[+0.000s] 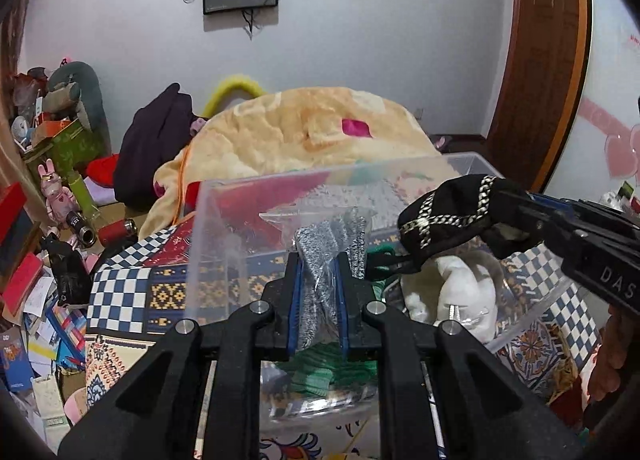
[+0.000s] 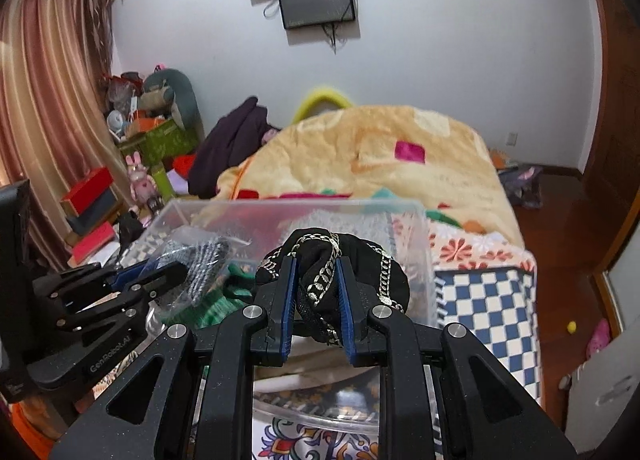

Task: Organize soft objects
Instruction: 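Place foil bag in box with left tool while right tool drops hat in, then grasp floral scrunchie with left tool while right tool grasps red velvet pouch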

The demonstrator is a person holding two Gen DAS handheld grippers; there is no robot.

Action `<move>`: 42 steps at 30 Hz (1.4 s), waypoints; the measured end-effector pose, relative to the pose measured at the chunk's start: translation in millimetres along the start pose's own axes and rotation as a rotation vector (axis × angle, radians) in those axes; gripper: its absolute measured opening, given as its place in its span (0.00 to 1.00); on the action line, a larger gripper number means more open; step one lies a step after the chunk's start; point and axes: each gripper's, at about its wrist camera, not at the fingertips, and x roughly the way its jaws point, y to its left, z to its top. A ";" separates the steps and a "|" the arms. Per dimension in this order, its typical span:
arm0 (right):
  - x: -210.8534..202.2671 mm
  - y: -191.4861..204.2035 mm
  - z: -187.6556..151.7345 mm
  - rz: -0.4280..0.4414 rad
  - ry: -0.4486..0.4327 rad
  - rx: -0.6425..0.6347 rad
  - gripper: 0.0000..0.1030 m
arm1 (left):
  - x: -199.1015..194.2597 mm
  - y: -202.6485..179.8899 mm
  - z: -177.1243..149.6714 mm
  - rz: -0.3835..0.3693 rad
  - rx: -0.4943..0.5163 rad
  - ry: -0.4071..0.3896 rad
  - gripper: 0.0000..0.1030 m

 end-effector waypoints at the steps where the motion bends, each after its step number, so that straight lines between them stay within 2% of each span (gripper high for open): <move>1: 2.6 0.3 -0.5 0.000 0.010 -0.001 0.18 | 2.8 -1.0 -0.6 0.001 0.002 0.009 0.13; 6: 8.2 0.3 -5.6 -0.008 0.040 0.004 0.20 | 8.2 -2.0 -3.5 0.026 0.010 0.027 0.14; 8: 7.9 0.6 -6.8 -0.012 0.046 0.006 0.23 | 8.6 -3.4 -4.3 0.031 0.016 0.033 0.17; 11: 6.1 0.9 -7.1 -0.013 0.053 0.000 0.28 | 5.3 -4.9 -5.7 0.031 0.021 0.030 0.30; 13: 1.7 2.6 -7.6 -0.020 0.046 -0.006 0.37 | -1.8 -4.5 -6.4 0.030 0.017 0.010 0.42; 16: -7.3 5.4 -7.5 -0.025 0.024 -0.021 0.43 | -13.4 -4.2 -5.8 0.023 0.009 -0.014 0.46; 20: -27.1 11.0 -7.1 -0.029 -0.020 -0.059 0.46 | -33.3 -1.9 -3.5 -0.002 -0.004 -0.048 0.51; 22: -38.1 11.6 -6.1 -0.033 -0.049 -0.071 0.48 | -47.3 -1.6 -3.1 -0.012 -0.002 -0.077 0.60; 26: -65.3 10.8 -5.8 -0.016 -0.105 -0.079 0.52 | -76.4 -1.5 -5.1 -0.012 0.013 -0.147 0.71; 28: -78.3 11.3 -7.5 -0.021 -0.139 -0.082 0.65 | -89.4 -0.3 -7.7 -0.019 0.016 -0.170 0.75; 33: -103.2 10.3 -19.6 -0.018 -0.192 -0.078 0.74 | -111.9 2.8 -20.1 -0.038 0.013 -0.194 0.89; 38: -106.1 7.6 -42.8 -0.036 -0.167 -0.074 0.75 | -120.1 6.1 -39.7 -0.067 -0.014 -0.170 0.90; 42: -97.3 5.1 -65.2 -0.047 -0.102 -0.068 0.75 | -118.5 3.8 -58.6 -0.065 -0.019 -0.134 0.91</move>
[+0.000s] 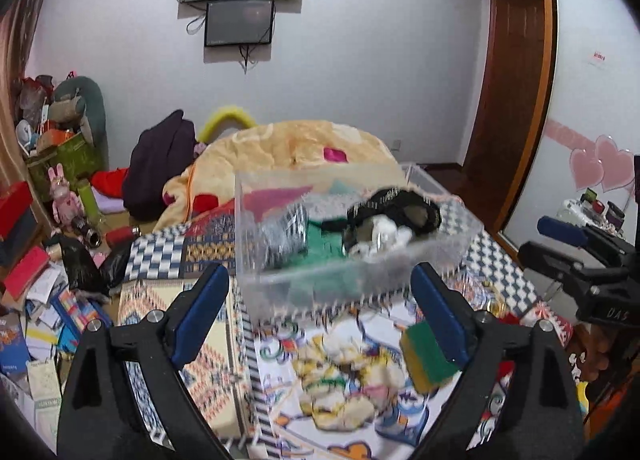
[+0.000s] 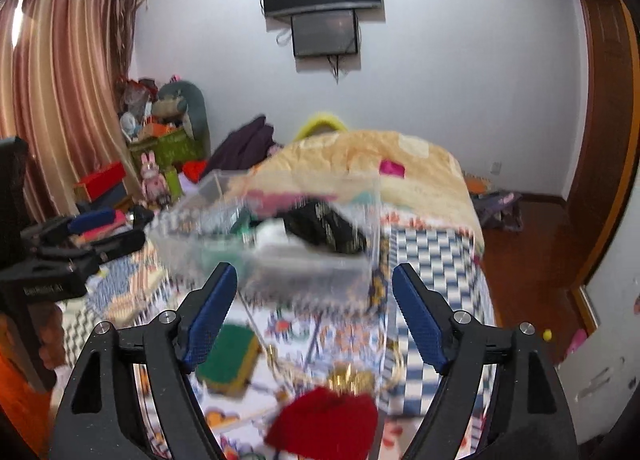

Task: Organize soft objects
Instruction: 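Grasp floral scrunchie with left tool while right tool grasps red velvet pouch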

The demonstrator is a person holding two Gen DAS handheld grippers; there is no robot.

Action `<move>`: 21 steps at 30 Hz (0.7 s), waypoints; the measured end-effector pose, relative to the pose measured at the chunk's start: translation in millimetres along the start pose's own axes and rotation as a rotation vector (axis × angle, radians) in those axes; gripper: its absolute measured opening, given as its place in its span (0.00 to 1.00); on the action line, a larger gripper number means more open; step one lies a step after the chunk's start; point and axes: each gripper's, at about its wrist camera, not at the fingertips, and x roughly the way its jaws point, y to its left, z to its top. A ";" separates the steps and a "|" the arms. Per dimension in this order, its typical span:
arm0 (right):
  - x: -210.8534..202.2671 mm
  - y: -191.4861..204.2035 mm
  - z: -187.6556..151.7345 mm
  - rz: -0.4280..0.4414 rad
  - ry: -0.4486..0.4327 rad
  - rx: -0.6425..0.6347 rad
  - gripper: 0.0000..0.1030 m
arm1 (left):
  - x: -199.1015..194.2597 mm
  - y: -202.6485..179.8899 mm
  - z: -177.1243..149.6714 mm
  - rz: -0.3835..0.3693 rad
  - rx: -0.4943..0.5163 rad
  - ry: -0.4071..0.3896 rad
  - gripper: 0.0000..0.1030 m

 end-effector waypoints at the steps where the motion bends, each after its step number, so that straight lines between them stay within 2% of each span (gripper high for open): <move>1: 1.0 0.6 -8.5 -0.006 0.022 -0.001 0.76 | 1.0 -0.9 -6.9 -0.005 -0.005 0.013 0.91; 10: 12.9 -4.1 -59.0 -0.018 0.171 0.033 0.76 | 20.1 -10.2 -57.7 -0.043 -0.013 0.153 0.91; 17: 20.9 -3.9 -82.4 -0.009 0.253 0.058 0.75 | 31.7 -12.2 -79.0 -0.024 -0.015 0.199 0.91; 18: 20.7 -3.5 -83.4 -0.001 0.256 0.061 0.76 | 32.2 -11.0 -80.0 -0.028 -0.022 0.199 0.90; 21: 19.5 -0.9 -84.6 -0.005 0.246 0.044 0.77 | 33.9 -8.1 -83.9 -0.045 -0.034 0.205 0.74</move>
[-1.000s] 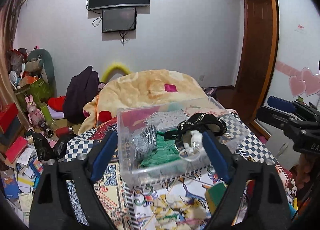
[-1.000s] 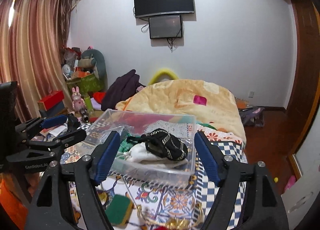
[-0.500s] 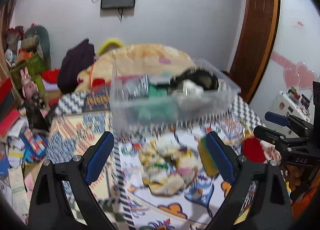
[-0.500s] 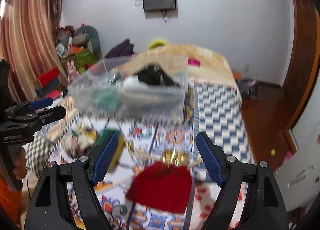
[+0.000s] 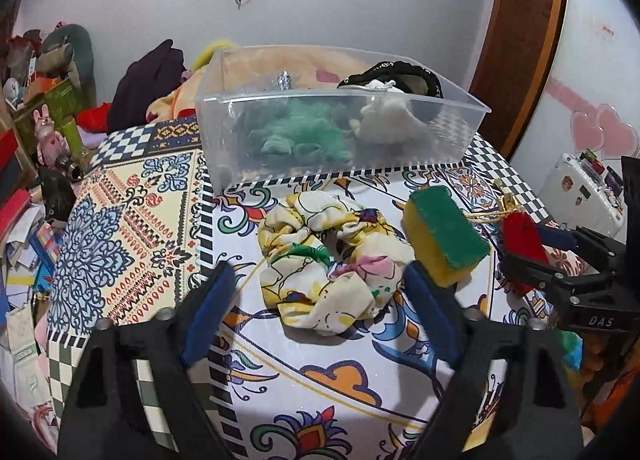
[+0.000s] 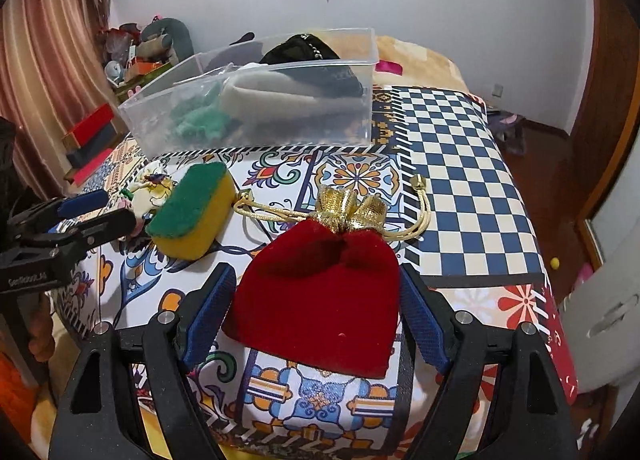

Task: Organize soft objects
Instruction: 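Grasp floral scrunchie with left tool while right tool grasps red velvet pouch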

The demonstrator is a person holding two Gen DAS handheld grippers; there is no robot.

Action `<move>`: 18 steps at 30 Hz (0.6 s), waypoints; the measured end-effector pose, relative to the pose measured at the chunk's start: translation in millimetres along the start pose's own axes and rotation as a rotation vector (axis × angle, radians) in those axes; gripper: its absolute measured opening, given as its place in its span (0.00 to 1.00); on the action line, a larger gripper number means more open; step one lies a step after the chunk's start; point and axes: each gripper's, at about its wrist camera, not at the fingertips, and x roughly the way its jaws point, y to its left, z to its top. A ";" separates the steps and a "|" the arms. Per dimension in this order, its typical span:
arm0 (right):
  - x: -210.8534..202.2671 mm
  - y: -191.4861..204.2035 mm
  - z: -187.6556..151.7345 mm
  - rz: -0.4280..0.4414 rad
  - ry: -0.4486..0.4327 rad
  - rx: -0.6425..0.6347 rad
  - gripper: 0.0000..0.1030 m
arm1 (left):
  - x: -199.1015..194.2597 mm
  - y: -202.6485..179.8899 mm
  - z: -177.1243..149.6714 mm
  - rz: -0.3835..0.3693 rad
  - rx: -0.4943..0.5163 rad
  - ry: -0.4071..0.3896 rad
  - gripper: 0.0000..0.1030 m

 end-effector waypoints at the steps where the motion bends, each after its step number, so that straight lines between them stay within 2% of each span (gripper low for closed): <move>1: -1.0 1.1 -0.5 -0.002 -0.002 -0.003 0.77 | 0.8 1.8 -0.8 -0.009 -0.005 0.004 0.68; 4: -1.5 4.1 -2.1 -0.013 -0.011 -0.021 0.75 | 3.7 5.5 -4.2 -0.046 -0.023 0.021 0.55; 5: -1.6 5.5 -2.5 -0.014 -0.015 -0.029 0.73 | 4.0 6.0 -5.3 -0.056 -0.025 0.023 0.53; 6: -1.0 6.0 -2.4 -0.015 -0.018 -0.034 0.69 | 3.0 5.8 -6.6 -0.058 -0.019 0.019 0.52; 9: -1.9 12.2 -3.0 -0.012 -0.027 -0.074 0.60 | 1.4 2.2 -7.8 -0.080 -0.003 0.023 0.36; 12: -2.1 16.8 -1.6 -0.015 -0.039 -0.107 0.49 | -1.0 0.6 -10.1 -0.080 0.009 0.017 0.27; 18: -4.5 15.1 1.1 0.010 -0.061 -0.104 0.33 | -15.5 1.2 -12.3 -0.080 0.005 -0.015 0.20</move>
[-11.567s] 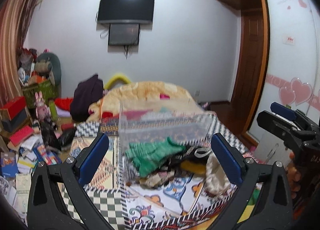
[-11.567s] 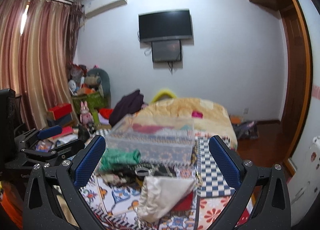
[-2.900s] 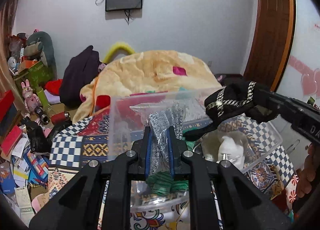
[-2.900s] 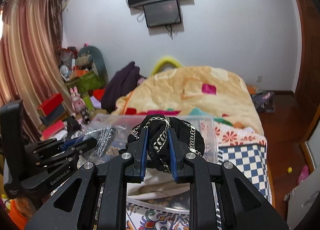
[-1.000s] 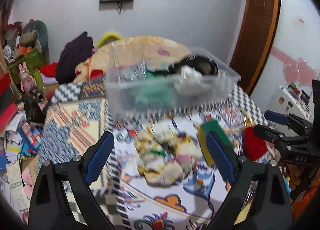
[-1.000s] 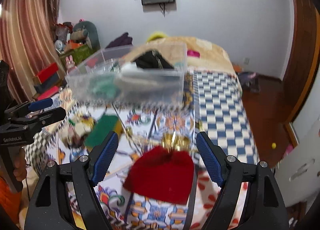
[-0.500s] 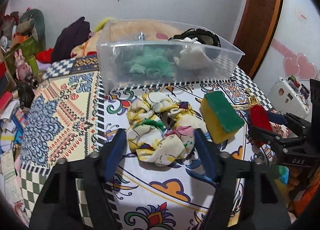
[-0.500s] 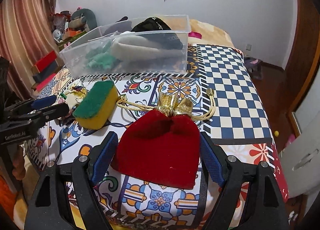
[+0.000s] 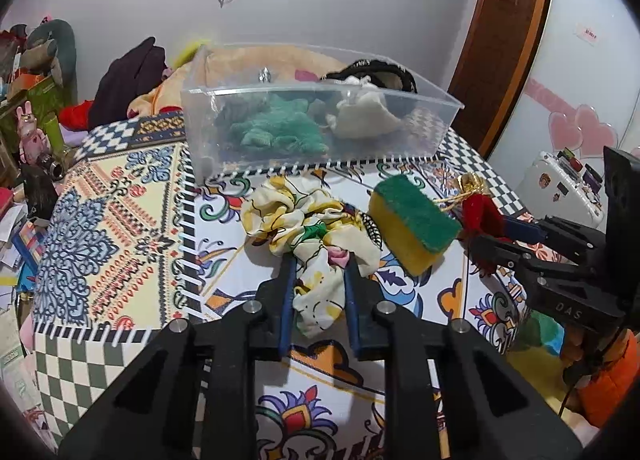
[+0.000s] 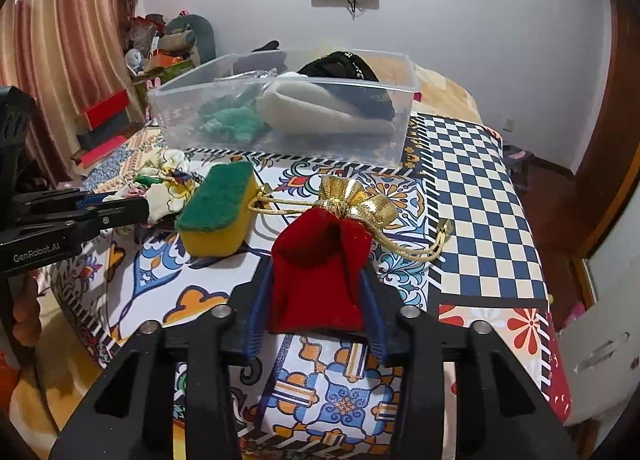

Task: Organize soft objects
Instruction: 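Grasp floral scrunchie with left tool while right tool grasps red velvet pouch, then drop scrunchie into box with left tool while right tool drops red pouch in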

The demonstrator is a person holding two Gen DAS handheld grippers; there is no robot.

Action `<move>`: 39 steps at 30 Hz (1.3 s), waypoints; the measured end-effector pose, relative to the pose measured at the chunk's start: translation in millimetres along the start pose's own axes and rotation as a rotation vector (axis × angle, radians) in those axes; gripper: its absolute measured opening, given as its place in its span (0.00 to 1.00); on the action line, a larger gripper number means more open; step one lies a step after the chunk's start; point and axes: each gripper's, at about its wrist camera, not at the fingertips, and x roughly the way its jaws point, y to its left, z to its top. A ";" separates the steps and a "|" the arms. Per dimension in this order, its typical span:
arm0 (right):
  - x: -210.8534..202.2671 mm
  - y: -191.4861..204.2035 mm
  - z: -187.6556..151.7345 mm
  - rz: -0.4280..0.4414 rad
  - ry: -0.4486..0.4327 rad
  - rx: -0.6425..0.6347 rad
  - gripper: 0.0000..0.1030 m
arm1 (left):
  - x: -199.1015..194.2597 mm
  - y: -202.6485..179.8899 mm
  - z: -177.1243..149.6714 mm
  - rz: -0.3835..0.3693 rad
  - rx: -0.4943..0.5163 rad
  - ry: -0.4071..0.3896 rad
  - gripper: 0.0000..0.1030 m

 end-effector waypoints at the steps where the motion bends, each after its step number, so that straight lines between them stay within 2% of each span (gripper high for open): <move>1: -0.3 -1.7 0.6 0.006 -0.004 0.007 0.31 | -3.2 0.3 0.8 -0.001 -0.001 -0.008 0.20; 6: -3.9 -4.5 2.5 0.021 -0.017 0.030 0.22 | -18.2 -0.5 8.2 -0.002 0.002 -0.053 0.20; 14: -19.6 -4.5 13.6 0.007 -0.076 0.029 0.20 | -40.4 2.3 23.2 0.032 0.006 -0.127 0.20; 26: -49.4 2.6 71.8 0.018 -0.270 -0.001 0.20 | -55.3 3.1 73.1 0.077 0.010 -0.249 0.20; 32: -39.4 18.5 97.9 0.046 -0.321 -0.023 0.20 | -45.8 5.6 92.4 0.090 0.004 -0.264 0.20; 39: -11.8 35.3 121.6 0.073 -0.313 -0.049 0.20 | -20.5 16.7 114.5 0.085 -0.018 -0.239 0.20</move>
